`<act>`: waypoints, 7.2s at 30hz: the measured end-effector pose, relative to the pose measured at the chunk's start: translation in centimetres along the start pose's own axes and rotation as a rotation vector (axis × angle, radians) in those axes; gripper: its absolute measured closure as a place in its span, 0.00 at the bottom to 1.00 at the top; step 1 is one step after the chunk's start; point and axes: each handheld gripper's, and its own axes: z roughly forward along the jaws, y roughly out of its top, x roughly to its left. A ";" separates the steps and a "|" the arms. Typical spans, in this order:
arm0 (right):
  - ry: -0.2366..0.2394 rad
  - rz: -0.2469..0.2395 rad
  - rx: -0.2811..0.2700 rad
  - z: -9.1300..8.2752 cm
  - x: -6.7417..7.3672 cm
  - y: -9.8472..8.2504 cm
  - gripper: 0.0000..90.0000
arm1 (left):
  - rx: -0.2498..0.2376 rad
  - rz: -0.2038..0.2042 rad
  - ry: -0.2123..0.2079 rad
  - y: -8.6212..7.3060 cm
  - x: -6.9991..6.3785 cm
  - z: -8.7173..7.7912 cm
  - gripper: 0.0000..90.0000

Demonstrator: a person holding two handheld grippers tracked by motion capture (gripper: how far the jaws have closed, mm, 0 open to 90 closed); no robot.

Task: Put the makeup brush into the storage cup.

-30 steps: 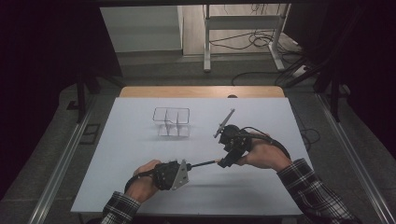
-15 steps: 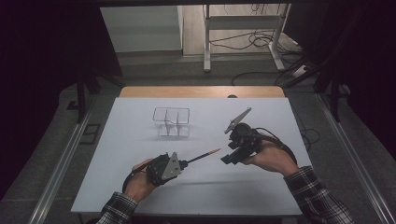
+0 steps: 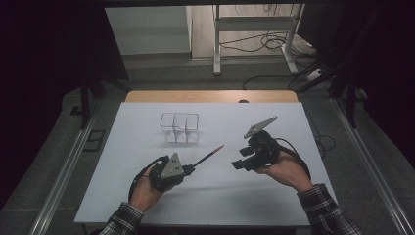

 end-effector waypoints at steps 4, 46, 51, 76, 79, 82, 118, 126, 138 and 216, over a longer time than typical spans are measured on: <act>0.007 0.010 -0.045 0.1 0.1 -0.3 0.46 | -0.026 -0.041 -0.019 0.0 0.1 -0.1 0.96; 0.119 0.067 -0.319 2.6 2.4 -0.7 0.69 | -0.252 -0.335 -0.152 0.4 -1.2 1.8 0.96; 0.138 0.080 -0.330 2.8 2.4 -0.6 0.70 | -0.247 -0.331 -0.165 0.6 -1.7 2.4 0.96; 0.207 0.112 -0.327 3.4 2.0 -0.8 0.93 | -0.176 -0.284 -0.187 1.2 -2.6 4.0 0.76; 0.174 0.098 -0.308 3.3 2.0 -0.8 0.93 | -0.172 -0.292 -0.176 1.3 -2.3 3.7 0.65; 0.151 0.087 -0.291 3.3 1.9 -0.9 0.93 | -0.177 -0.303 -0.167 1.3 -1.9 3.1 0.56; 0.087 -0.088 -0.146 6.6 4.3 -0.9 0.93 | -0.302 -0.305 -0.227 3.6 -0.1 0.5 0.70; 0.088 -0.104 -0.139 6.8 4.6 -0.8 0.93 | -0.291 -0.293 -0.240 4.0 -0.2 0.9 0.77; 0.099 -0.110 -0.141 7.1 4.7 -0.7 0.92 | -0.289 -0.279 -0.233 4.0 -0.2 0.8 0.93; -0.112 -0.084 -0.226 2.4 4.0 -7.0 0.32 | -0.324 -0.322 -0.090 2.2 2.3 -2.9 0.94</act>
